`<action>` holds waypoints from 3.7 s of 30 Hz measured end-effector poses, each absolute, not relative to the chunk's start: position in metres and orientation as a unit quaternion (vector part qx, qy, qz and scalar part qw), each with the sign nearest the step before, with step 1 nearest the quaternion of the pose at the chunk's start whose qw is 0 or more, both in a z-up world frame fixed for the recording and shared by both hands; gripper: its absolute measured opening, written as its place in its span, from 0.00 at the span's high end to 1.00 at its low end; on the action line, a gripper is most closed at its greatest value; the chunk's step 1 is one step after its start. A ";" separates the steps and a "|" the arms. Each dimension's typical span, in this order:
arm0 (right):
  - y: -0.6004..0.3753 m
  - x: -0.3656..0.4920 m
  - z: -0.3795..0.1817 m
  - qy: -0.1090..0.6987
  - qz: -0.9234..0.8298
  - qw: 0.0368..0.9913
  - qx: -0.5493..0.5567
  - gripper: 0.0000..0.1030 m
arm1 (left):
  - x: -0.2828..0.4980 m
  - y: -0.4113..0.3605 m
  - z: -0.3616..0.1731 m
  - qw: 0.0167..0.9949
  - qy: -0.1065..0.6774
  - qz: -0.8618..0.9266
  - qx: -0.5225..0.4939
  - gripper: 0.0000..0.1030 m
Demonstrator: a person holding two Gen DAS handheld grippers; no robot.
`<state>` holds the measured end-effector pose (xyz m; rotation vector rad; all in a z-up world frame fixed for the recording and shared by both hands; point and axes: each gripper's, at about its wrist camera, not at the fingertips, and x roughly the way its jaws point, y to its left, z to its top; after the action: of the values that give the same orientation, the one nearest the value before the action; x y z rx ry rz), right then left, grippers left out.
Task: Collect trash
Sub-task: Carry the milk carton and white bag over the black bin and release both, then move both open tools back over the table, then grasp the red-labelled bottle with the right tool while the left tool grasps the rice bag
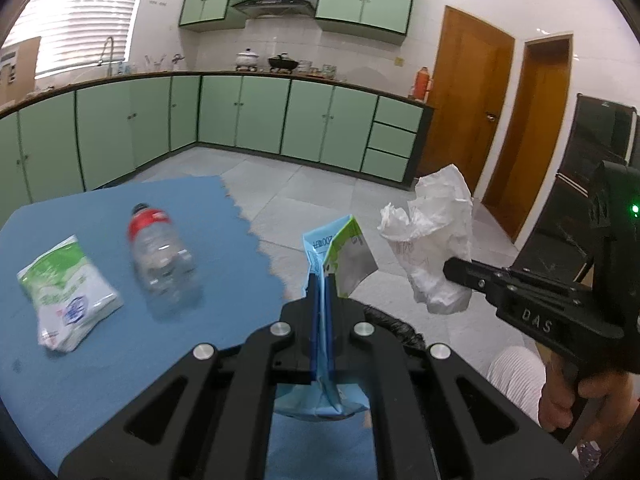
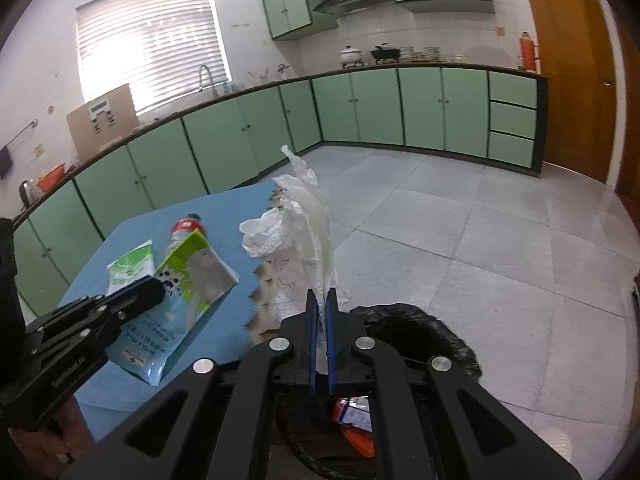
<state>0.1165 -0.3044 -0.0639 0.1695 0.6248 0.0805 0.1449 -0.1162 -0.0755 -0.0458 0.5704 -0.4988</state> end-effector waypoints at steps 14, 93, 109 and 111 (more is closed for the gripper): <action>-0.362 0.110 -0.082 0.320 -0.021 0.941 0.107 0.96 | 0.171 -0.184 -0.095 0.917 0.286 -0.279 -0.009 0.98; -0.106 0.304 -0.126 0.391 0.168 0.905 0.001 0.22 | 0.227 0.112 -0.106 0.937 0.341 0.052 -0.062 0.11; -0.115 0.295 -0.126 0.392 0.168 0.904 0.013 0.40 | 0.250 0.106 -0.132 0.908 0.411 0.012 -0.081 0.30; -0.115 0.294 -0.125 0.390 0.168 0.905 0.011 0.40 | 0.254 0.103 -0.134 0.906 0.415 0.016 -0.080 0.36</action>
<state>0.2940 -0.1153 -0.1254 0.0229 0.8050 0.3468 0.2537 0.1033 -0.1345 -0.1650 0.8563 0.0327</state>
